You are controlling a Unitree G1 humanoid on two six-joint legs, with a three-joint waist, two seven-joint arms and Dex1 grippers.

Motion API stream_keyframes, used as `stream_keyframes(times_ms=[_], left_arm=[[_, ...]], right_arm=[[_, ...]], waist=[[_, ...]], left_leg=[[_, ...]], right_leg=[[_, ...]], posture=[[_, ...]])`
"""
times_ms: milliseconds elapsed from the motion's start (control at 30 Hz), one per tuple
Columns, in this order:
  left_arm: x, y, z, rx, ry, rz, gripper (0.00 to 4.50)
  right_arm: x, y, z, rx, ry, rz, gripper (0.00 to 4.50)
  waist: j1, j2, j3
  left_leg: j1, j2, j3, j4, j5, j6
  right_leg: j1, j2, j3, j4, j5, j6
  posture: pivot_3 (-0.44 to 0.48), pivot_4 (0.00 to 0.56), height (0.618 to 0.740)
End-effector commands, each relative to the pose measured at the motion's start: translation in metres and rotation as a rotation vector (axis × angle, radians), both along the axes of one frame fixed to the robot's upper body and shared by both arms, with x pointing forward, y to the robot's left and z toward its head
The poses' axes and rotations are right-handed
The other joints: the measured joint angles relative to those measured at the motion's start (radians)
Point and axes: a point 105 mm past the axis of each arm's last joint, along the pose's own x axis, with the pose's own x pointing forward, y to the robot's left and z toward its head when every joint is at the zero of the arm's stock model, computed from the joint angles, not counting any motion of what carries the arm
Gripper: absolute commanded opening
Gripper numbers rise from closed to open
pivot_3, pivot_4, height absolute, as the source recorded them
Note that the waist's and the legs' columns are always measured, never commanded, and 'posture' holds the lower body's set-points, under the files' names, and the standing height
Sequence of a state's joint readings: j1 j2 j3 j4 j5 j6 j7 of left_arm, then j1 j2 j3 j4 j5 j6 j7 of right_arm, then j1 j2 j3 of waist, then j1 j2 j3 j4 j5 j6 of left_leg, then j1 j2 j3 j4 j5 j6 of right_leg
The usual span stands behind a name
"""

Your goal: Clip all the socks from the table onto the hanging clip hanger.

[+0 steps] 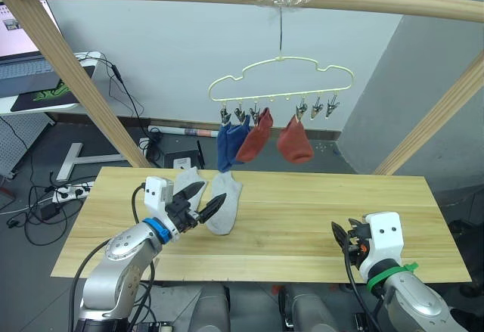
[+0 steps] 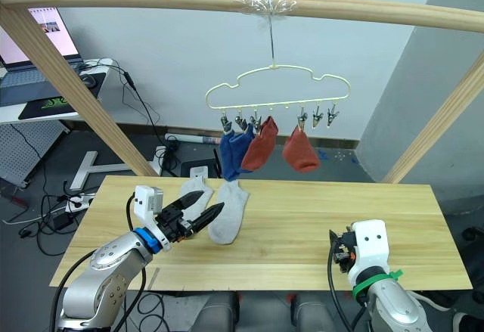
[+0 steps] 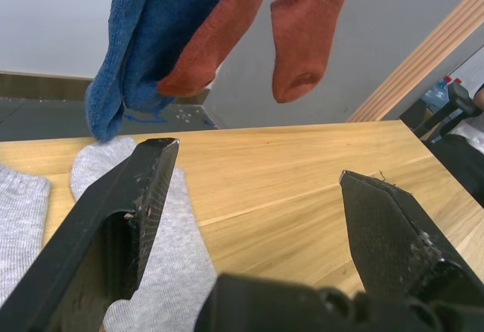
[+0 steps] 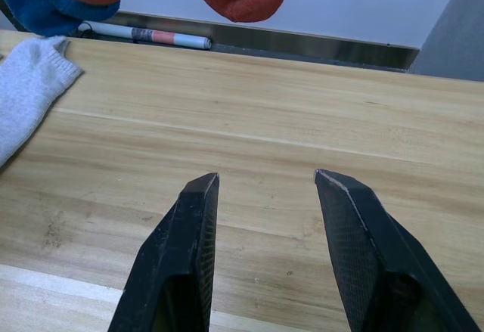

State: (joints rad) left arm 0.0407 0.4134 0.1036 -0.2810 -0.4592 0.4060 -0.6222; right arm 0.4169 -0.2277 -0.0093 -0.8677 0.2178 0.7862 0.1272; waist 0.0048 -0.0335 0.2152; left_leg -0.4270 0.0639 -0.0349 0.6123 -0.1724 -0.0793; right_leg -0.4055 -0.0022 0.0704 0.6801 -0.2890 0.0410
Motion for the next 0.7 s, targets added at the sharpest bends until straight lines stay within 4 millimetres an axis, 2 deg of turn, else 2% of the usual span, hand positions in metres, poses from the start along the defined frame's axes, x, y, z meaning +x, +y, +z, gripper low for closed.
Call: stream_keyframes(times_ms=[33,700], left_arm=[[-0.0036,-0.0024,0.0083,0.009,-0.045,-0.018,3.90],[-0.0043,-0.0030,0.0095,0.004,-0.049,-0.018,3.90]], right_arm=[[0.0011,-0.0035,0.0085,-0.012,-0.040,-0.007,2.07],[0.0017,-0.0038,0.0085,-0.015,-0.033,-0.005,2.07]], waist=[[0.000,0.000,0.000],[-0.001,0.000,0.000]], left_leg=[[0.000,0.000,0.000,0.000,0.000,0.000],[0.000,0.000,0.000,-0.001,0.000,0.000]], right_leg=[[0.000,0.000,0.000,0.000,0.000,0.000],[0.000,0.000,0.000,-0.001,0.000,0.000]], posture=[[0.074,0.175,0.740],[0.079,0.179,0.740]])
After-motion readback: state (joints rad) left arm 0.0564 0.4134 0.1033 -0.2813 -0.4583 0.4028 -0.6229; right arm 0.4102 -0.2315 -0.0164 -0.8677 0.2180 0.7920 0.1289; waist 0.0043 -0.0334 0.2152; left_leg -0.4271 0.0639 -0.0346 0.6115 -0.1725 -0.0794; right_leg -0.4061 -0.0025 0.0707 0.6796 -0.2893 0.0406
